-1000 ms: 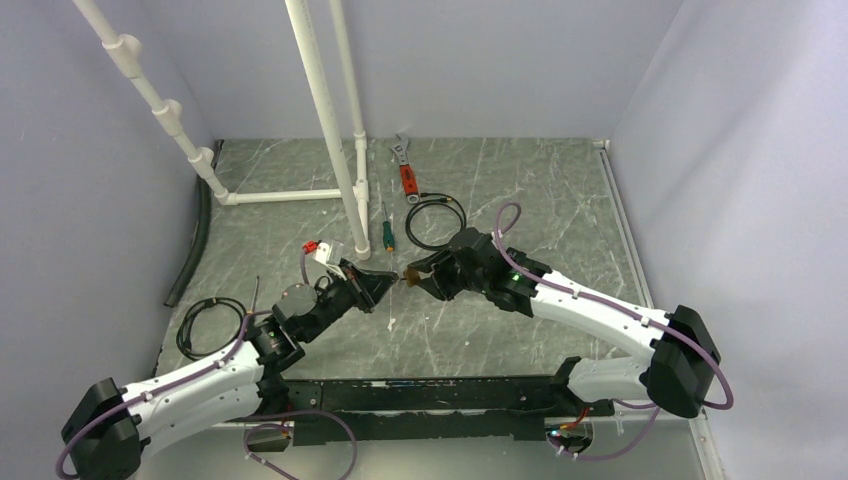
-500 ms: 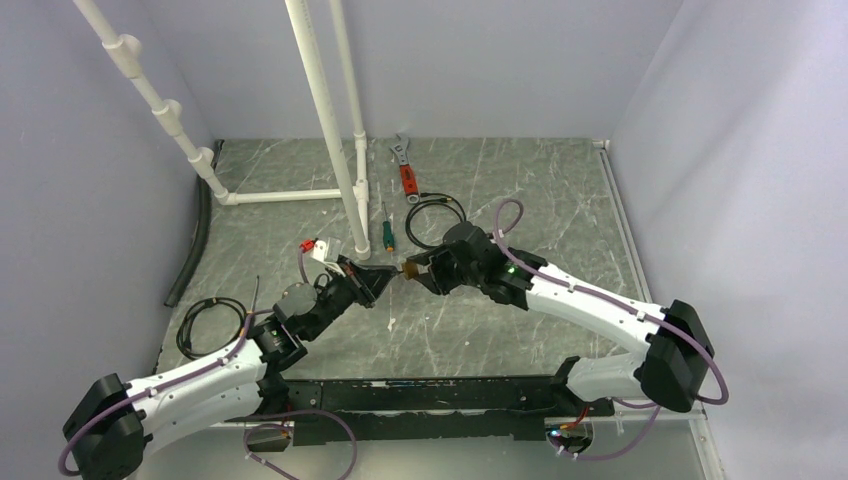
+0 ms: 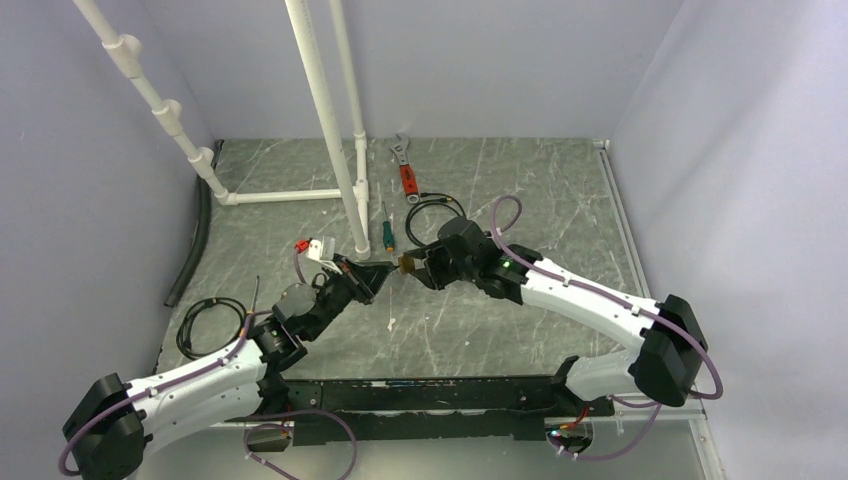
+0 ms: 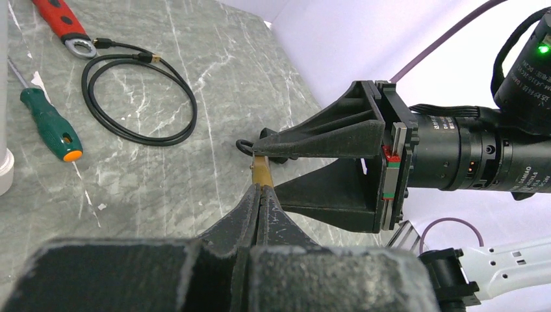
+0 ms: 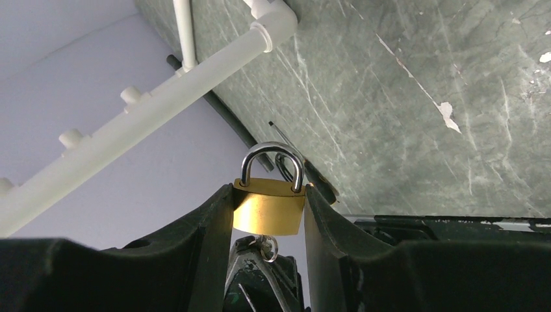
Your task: Unlock with the key
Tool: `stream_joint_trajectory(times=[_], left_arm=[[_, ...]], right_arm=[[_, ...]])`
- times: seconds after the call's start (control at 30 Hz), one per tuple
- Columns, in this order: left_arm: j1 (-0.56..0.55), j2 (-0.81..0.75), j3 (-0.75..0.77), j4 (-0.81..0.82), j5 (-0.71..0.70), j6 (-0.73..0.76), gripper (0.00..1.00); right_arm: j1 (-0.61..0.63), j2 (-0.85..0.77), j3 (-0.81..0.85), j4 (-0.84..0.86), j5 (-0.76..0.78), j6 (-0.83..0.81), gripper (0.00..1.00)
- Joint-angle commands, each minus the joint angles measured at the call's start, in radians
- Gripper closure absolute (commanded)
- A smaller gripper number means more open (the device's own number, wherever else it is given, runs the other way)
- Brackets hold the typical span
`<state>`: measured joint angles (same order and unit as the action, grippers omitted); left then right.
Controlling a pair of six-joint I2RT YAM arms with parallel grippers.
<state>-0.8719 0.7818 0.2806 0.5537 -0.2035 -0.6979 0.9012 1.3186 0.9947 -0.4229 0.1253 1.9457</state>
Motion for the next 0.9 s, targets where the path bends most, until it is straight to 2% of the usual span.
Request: stream_joint_trajectory(times=[0.0,0.87], left_arm=[[-0.002,0.009,-0.014,0.035,-0.023,-0.009,1.00],[-0.001,0.127,-0.006,0.127,-0.034,-0.009,1.00]], right_arm=[[0.005,-0.002,0.074,0.032,-0.003,0.035,1.00],[0.005,0.037,0.122,0.073,-0.052,-0.021,1.00]])
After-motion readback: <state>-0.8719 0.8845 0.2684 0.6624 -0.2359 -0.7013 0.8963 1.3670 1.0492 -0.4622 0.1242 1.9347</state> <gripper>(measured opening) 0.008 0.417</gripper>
